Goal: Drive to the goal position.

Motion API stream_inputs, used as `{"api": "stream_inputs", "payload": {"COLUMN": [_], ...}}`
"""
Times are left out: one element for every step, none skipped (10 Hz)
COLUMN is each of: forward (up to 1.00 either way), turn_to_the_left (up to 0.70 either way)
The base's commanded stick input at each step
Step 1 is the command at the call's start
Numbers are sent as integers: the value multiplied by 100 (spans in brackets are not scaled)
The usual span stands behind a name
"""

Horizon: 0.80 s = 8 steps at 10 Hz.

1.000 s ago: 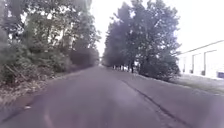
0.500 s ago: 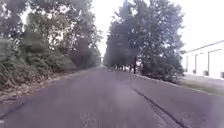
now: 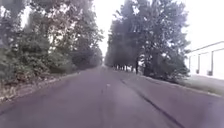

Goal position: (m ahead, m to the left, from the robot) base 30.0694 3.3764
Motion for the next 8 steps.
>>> {"api": "stream_inputs", "payload": {"forward": [100,100,100,100,100,100,100,100], "turn_to_the_left": [35,40,16,0,0,0,0,0]}}
